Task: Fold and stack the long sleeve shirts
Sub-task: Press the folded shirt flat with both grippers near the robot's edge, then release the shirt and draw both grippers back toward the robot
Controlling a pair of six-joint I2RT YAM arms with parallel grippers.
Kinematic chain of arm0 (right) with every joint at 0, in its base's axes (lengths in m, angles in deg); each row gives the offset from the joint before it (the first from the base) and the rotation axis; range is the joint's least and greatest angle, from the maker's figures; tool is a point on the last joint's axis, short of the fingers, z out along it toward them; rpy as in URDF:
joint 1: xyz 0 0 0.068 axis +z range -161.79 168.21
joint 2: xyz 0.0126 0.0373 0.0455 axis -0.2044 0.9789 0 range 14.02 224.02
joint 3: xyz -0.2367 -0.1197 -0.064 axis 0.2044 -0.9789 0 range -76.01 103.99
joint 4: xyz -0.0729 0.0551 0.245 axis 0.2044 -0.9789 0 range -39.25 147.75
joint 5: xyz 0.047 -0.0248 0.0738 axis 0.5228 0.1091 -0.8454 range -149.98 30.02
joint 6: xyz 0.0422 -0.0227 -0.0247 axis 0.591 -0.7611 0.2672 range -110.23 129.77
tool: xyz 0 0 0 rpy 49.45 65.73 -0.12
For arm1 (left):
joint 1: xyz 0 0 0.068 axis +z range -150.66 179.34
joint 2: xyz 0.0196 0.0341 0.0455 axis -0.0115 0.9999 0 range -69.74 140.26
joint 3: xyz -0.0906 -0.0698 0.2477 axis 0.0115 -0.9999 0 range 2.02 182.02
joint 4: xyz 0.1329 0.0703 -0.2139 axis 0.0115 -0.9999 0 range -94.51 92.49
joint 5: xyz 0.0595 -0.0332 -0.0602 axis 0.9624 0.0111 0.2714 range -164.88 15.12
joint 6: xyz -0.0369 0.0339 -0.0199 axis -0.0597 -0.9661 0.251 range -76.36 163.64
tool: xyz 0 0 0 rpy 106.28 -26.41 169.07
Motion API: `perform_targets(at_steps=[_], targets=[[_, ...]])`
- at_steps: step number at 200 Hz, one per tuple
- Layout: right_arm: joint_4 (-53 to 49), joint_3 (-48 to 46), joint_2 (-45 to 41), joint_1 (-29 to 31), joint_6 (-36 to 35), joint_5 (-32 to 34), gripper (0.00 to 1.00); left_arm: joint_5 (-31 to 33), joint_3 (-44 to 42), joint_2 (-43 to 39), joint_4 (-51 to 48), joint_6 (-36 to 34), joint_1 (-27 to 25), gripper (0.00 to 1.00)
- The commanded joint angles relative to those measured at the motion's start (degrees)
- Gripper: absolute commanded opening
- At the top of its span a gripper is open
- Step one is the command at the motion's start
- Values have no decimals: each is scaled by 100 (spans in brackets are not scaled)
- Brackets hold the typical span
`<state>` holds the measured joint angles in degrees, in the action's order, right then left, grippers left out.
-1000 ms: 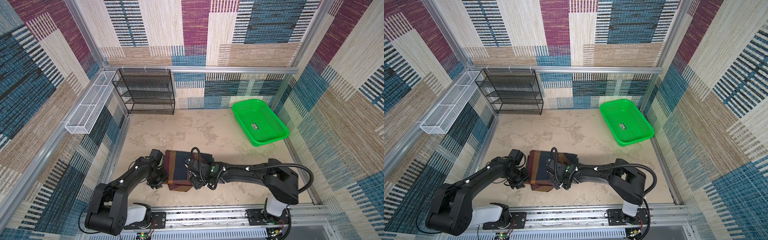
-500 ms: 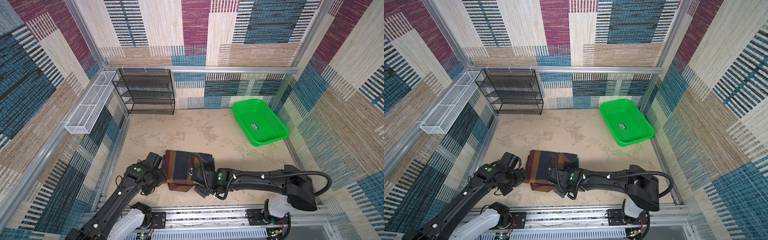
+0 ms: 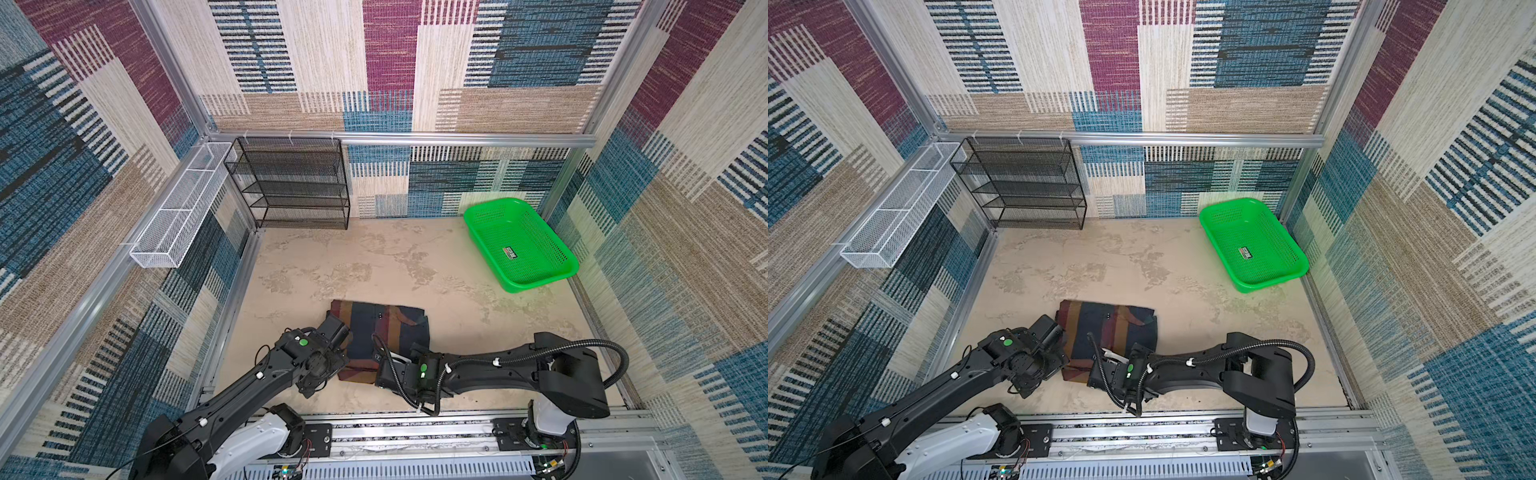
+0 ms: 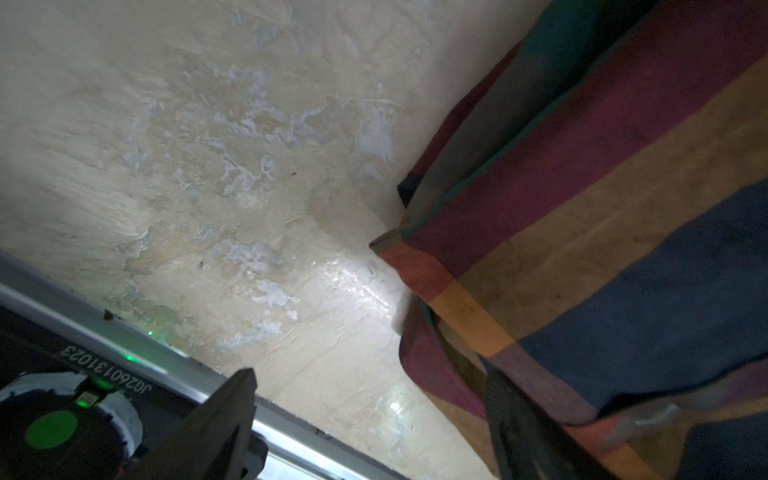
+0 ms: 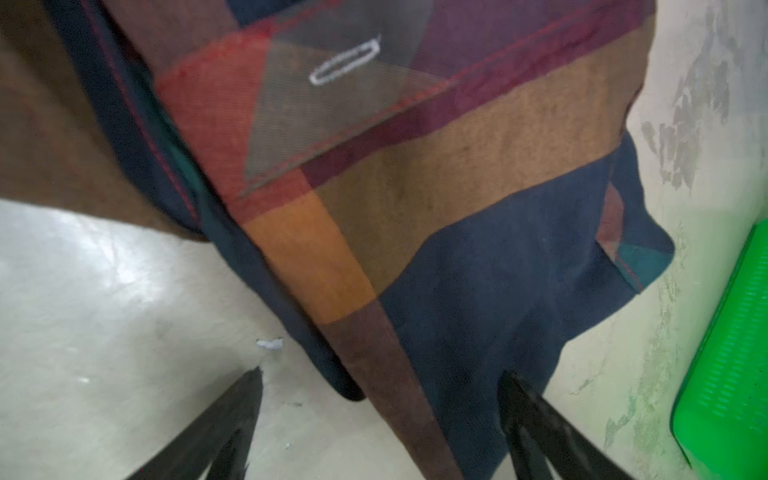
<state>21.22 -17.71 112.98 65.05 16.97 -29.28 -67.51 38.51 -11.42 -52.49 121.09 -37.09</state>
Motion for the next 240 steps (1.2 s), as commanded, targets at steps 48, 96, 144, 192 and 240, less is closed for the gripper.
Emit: perform_targets(at_steps=[48,96,144,192,240], targets=[[338,-57,367,33,-184,209,77,-78,-329,523,1179,84,2,88],[445,-119,336,33,-294,-328,36,29,-360,863,1466,46,-3,88],[443,-100,142,76,-364,-724,12,136,-380,1015,1570,65,2,88],[11,49,165,77,40,-68,66,143,-90,422,1191,-292,40,88],[-483,766,-382,162,-25,-157,88,682,524,-1181,-361,-927,332,90]])
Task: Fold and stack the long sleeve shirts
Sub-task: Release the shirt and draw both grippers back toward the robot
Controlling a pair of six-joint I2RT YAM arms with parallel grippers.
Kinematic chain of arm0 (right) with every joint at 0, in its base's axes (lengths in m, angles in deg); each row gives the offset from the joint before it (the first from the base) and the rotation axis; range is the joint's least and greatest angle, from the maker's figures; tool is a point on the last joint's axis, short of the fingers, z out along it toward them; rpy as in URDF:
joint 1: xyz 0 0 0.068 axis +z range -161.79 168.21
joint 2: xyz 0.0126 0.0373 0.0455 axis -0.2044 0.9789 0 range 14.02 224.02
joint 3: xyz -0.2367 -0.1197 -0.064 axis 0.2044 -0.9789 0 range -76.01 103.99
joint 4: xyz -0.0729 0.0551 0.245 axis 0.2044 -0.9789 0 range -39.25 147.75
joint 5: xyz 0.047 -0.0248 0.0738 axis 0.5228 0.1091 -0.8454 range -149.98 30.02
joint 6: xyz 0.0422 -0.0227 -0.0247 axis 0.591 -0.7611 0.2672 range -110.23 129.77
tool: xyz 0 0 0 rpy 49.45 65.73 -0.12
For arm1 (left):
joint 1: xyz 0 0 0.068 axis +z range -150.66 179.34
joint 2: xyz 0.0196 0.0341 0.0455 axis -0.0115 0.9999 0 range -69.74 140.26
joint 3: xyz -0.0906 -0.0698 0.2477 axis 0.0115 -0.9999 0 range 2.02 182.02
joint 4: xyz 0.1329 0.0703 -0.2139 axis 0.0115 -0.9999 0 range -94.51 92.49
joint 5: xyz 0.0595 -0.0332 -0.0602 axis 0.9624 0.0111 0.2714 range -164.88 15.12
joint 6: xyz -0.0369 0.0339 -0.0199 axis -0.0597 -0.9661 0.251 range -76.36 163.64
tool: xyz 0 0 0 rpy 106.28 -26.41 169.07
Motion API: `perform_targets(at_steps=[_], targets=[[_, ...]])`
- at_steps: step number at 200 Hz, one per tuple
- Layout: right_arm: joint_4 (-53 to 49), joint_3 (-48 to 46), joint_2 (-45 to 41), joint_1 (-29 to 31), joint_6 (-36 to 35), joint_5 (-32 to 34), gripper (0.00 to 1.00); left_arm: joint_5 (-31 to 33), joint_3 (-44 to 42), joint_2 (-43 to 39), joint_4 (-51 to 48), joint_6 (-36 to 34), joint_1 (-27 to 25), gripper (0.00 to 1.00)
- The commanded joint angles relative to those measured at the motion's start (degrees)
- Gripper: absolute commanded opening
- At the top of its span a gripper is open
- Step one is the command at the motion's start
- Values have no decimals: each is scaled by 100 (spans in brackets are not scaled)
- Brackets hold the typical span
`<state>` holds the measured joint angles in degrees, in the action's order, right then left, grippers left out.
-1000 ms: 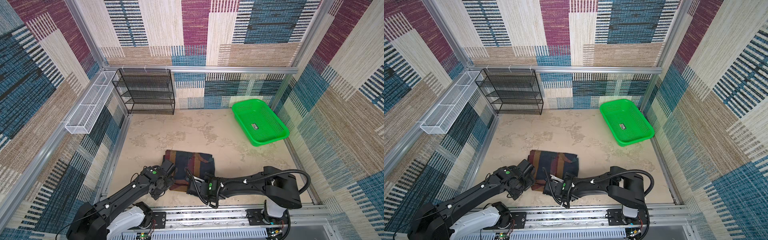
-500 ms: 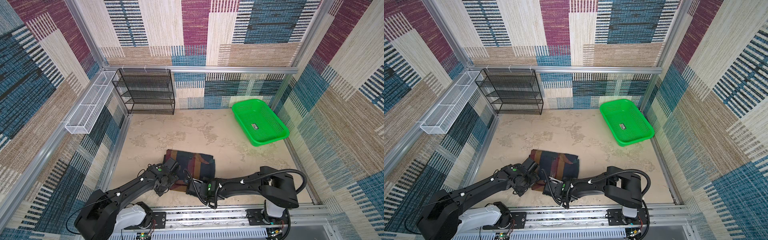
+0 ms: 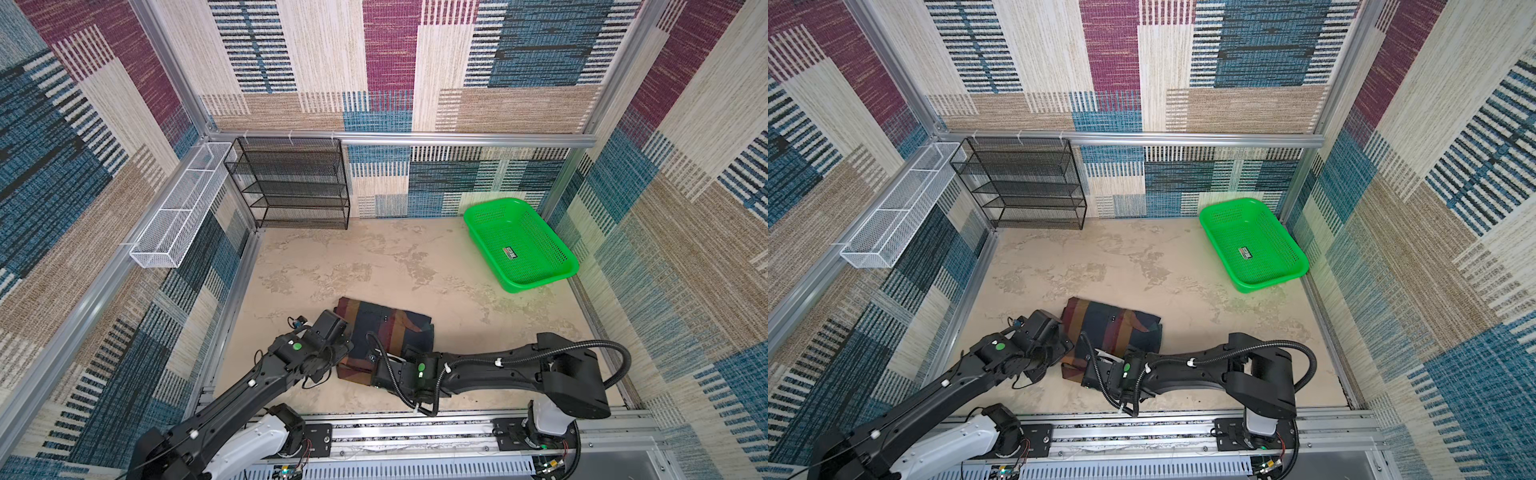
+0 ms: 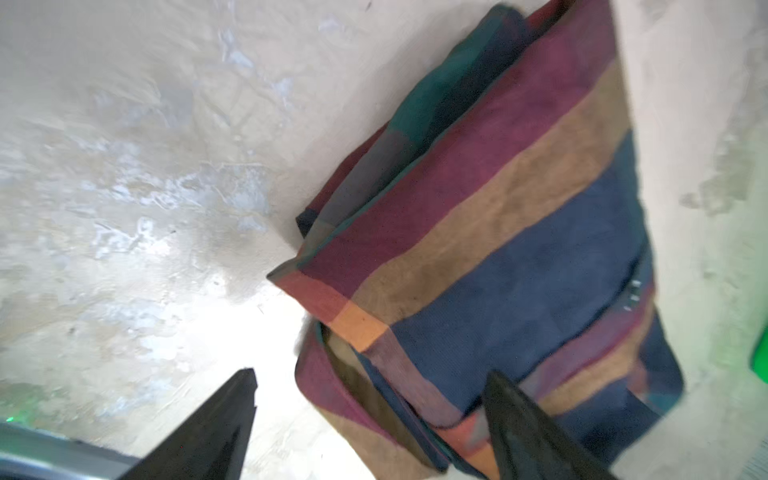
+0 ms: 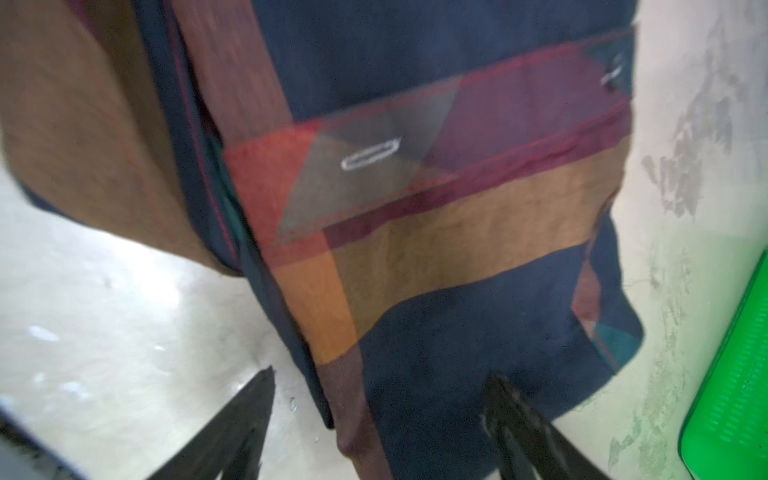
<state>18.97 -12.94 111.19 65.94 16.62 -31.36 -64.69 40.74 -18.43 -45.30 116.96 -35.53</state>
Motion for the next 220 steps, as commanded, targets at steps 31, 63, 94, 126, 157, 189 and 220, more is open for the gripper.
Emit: perform_targets(at_steps=[31,63,94,126,157,189,220], targets=[[-154,896,100,470,-187,-36,92,597,1050,-1032,-1980,-1488,875,91],[-69,1479,1081,637,-425,91,93,632,1676,-1062,-2343,-2375,1548,92],[-2,1753,1719,647,-563,432,93,601,1962,-905,-2347,-2701,1683,92],[7,1869,2080,647,-603,368,93,1110,2296,-1002,-2505,-3009,1724,92],[-71,1820,2418,528,-562,831,93,1587,2493,-1199,-2640,-3155,1729,92],[-165,1654,2593,282,-618,790,89,1597,2445,-1305,-2619,-3159,1730,92],[-354,1498,2558,118,-727,387,86,1598,2434,-1322,-2594,-3170,1730,92]])
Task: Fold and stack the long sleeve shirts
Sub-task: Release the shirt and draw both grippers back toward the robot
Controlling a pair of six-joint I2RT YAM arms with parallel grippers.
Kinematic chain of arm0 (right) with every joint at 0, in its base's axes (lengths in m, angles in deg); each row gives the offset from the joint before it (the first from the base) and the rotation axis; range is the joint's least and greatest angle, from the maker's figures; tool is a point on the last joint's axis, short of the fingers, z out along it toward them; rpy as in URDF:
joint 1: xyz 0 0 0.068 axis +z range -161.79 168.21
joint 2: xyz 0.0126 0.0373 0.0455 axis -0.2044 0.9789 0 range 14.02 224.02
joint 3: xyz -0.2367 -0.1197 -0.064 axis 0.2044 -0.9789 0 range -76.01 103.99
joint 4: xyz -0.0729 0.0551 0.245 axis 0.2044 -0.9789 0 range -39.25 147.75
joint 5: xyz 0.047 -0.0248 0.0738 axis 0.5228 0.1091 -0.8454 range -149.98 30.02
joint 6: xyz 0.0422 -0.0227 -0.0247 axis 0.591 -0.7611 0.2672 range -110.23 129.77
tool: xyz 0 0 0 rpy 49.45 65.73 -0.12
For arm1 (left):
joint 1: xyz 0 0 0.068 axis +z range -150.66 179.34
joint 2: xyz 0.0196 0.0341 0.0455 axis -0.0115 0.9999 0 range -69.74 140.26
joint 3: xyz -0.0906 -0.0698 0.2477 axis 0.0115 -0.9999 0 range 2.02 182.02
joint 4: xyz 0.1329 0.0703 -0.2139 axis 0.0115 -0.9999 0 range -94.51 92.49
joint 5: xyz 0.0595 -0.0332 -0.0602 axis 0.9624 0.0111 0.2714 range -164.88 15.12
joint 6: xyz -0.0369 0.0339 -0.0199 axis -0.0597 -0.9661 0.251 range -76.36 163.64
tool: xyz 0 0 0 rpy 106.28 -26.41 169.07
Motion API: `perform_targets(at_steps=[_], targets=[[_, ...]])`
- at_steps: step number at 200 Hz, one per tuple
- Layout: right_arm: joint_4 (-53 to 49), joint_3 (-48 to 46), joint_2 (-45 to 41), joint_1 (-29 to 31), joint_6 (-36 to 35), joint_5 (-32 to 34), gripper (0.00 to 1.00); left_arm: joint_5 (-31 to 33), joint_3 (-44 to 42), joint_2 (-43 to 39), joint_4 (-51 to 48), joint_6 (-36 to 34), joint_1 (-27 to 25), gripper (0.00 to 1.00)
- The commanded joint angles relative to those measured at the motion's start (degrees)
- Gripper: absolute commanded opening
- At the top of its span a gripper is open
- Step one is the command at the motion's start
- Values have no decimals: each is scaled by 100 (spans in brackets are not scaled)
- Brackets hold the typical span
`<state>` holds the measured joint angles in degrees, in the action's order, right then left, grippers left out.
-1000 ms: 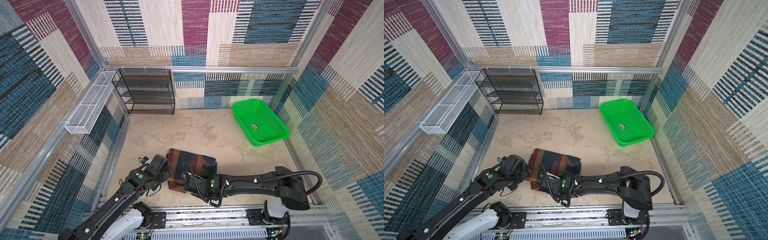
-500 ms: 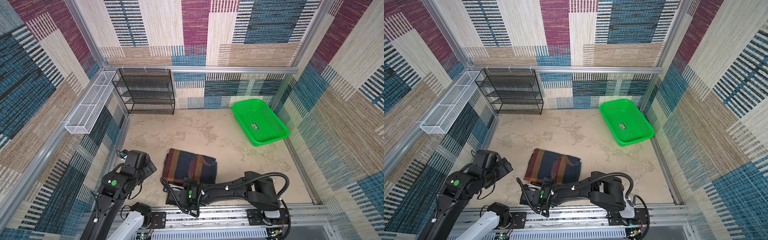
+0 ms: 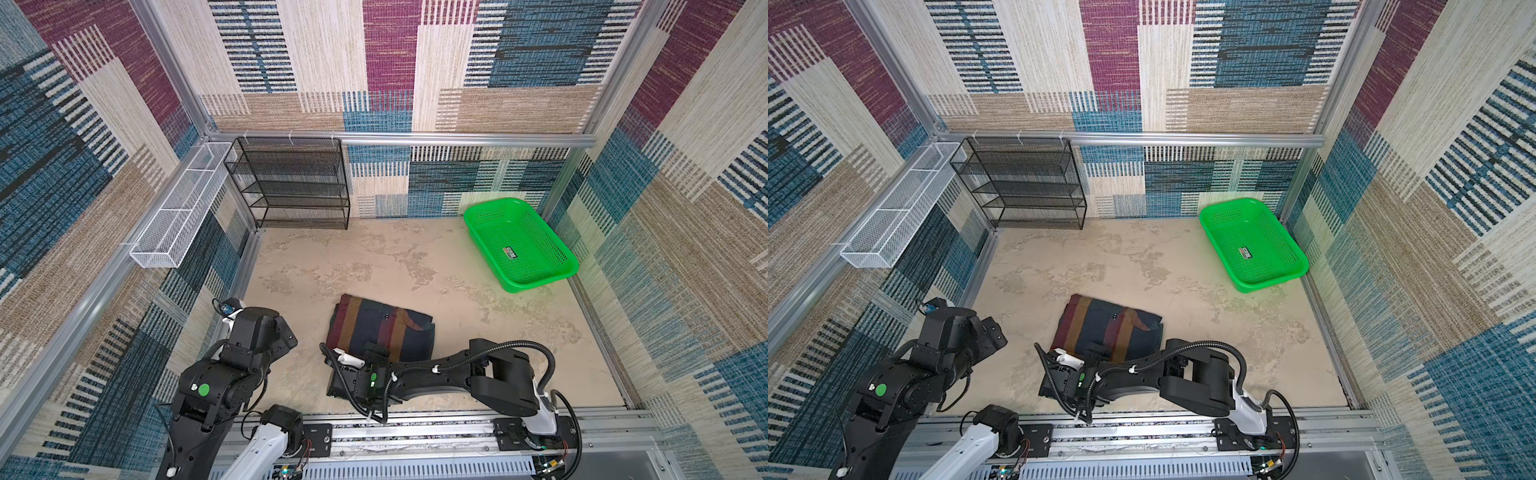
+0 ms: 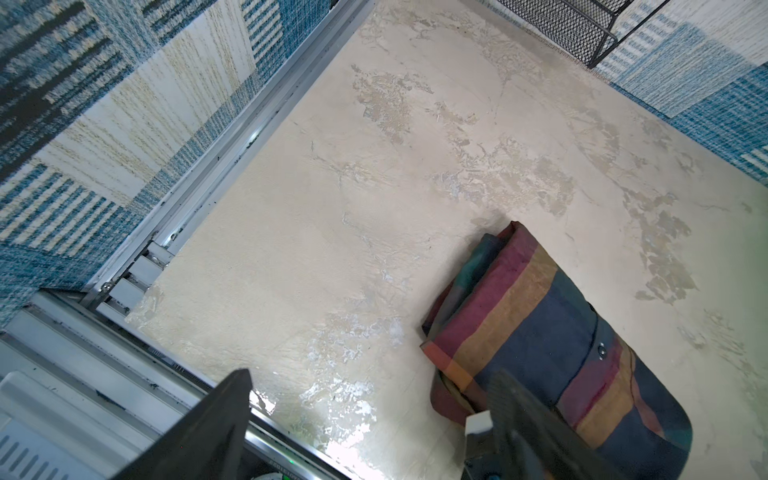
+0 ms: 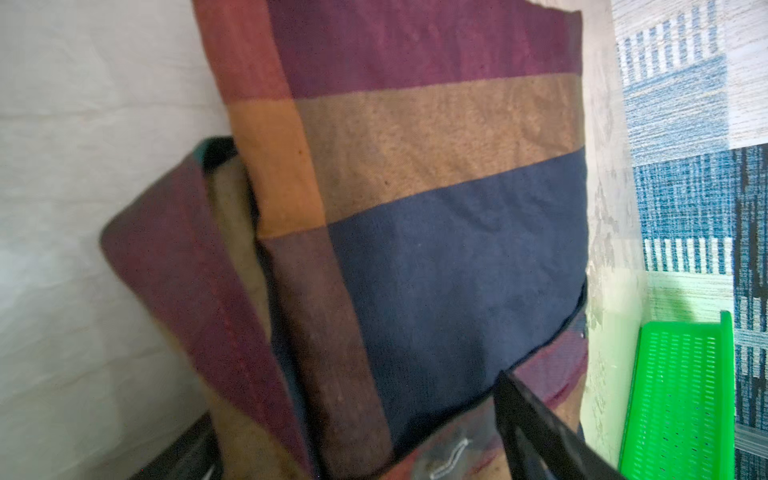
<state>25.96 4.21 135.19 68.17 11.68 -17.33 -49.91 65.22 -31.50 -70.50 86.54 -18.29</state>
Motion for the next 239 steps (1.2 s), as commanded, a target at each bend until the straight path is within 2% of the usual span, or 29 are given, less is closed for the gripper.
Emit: perform_targets(at_steps=[1,20,42,102,129,171,217,239], targets=[[-1073,-218,156,-109,-239,-1046,86,121,-12,-17,-74,-130,5,92],[-1274,-230,208,-171,-212,-1303,81,122,-18,-35,-83,-124,5,92],[-1445,-266,268,-200,-215,-1671,69,140,-28,-70,-83,-116,5,91],[-1505,-333,270,-244,-372,-2202,20,190,-43,-96,-75,-106,5,91],[-1542,-332,157,-244,-392,-2183,0,219,-38,-117,-71,-108,5,91],[-1745,-169,-286,-244,-317,-2239,0,244,-37,-141,-79,-89,16,91],[-2096,165,-1156,-245,-270,-2716,0,280,-27,-237,-106,-40,17,90],[-2373,402,-1396,-244,-252,-2730,0,290,-28,-273,-113,-18,14,90]])
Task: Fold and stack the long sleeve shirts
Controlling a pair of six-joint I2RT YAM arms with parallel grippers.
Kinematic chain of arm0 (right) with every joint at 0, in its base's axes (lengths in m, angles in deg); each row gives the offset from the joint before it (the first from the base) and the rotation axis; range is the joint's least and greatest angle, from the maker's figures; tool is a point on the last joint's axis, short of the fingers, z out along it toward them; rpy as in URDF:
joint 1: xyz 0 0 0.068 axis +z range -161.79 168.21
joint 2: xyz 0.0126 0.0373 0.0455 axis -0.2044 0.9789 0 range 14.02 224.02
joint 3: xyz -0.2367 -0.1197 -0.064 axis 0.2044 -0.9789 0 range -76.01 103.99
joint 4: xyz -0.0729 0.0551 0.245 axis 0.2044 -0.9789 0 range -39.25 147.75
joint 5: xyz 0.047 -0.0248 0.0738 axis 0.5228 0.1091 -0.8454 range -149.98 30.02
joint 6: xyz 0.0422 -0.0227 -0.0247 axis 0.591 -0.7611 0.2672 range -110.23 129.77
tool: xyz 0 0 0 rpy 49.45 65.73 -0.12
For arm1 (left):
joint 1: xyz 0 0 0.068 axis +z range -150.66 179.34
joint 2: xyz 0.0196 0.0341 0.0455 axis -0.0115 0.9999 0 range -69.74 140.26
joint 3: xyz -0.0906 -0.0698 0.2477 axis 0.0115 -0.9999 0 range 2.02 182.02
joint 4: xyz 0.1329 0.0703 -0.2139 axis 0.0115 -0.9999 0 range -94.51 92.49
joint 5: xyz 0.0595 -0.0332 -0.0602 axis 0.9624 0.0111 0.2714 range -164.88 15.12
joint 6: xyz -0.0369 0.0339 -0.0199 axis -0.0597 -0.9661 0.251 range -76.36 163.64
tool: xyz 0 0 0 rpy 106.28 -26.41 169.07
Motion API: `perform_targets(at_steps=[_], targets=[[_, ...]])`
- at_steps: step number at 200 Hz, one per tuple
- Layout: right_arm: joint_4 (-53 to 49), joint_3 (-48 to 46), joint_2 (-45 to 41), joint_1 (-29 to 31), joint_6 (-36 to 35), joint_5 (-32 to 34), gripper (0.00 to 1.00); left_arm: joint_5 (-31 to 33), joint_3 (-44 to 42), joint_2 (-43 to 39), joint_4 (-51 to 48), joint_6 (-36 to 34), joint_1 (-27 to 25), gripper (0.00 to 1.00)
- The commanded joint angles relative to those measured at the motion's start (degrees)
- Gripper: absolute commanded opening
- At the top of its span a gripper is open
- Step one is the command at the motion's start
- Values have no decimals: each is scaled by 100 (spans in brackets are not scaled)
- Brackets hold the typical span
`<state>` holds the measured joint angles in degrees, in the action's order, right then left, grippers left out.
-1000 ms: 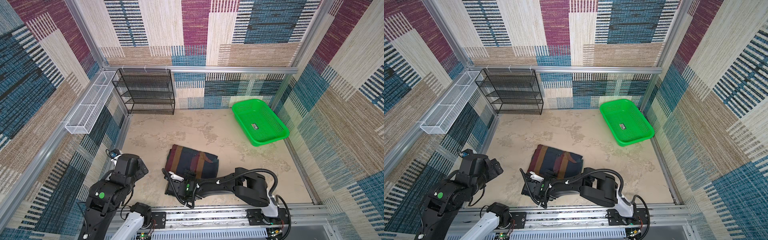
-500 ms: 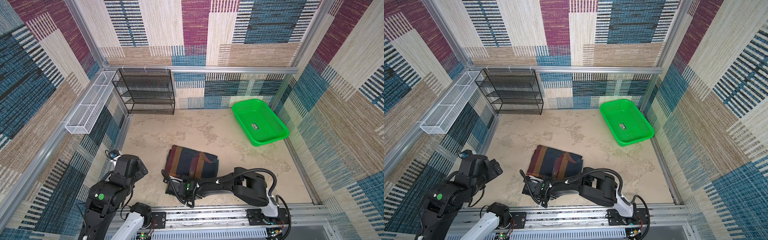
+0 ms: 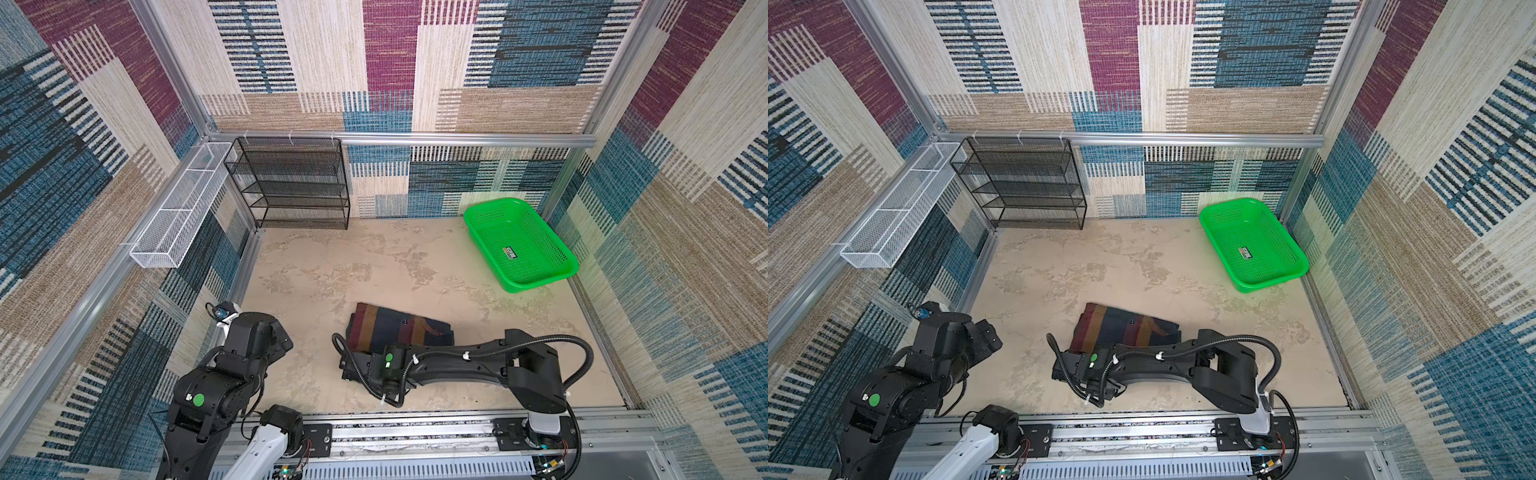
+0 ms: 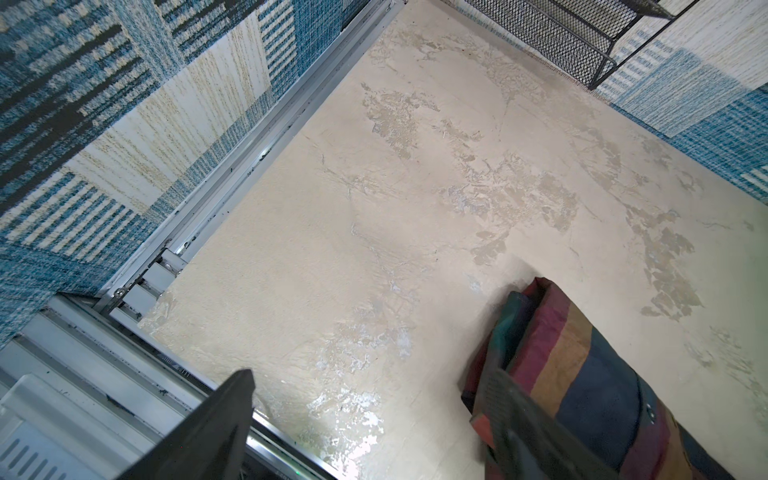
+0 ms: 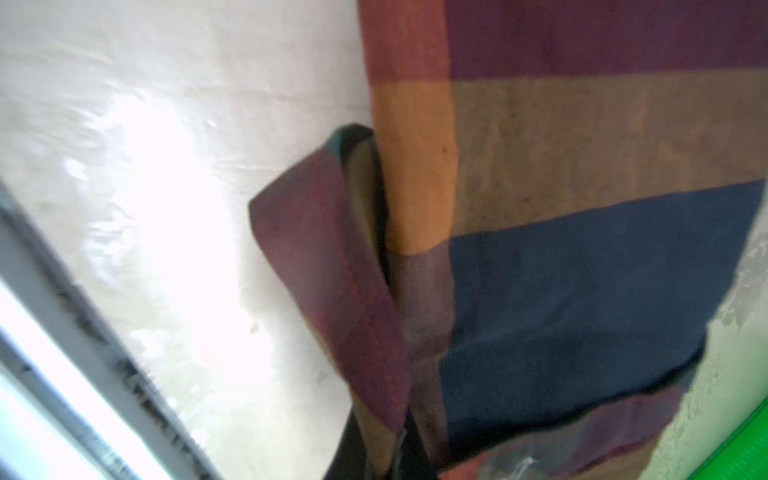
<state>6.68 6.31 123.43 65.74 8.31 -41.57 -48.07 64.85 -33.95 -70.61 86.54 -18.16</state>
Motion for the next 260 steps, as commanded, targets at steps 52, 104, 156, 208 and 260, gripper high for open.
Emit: perform_targets(at_steps=[52,104,156,208,260], targets=[[-238,510,-784,-36,-174,-990,0,149,27,-28,-145,15,1,90],[-70,1014,-1160,-316,-438,-1619,0,183,28,-15,-178,47,1,89],[451,961,-1502,-1289,-670,-3484,0,183,28,40,-196,75,7,89],[688,1020,-859,-2350,-893,-5115,0,160,36,164,-203,77,1,89],[312,2383,1070,-3157,-1019,-5396,0,89,23,294,-191,42,2,89]])
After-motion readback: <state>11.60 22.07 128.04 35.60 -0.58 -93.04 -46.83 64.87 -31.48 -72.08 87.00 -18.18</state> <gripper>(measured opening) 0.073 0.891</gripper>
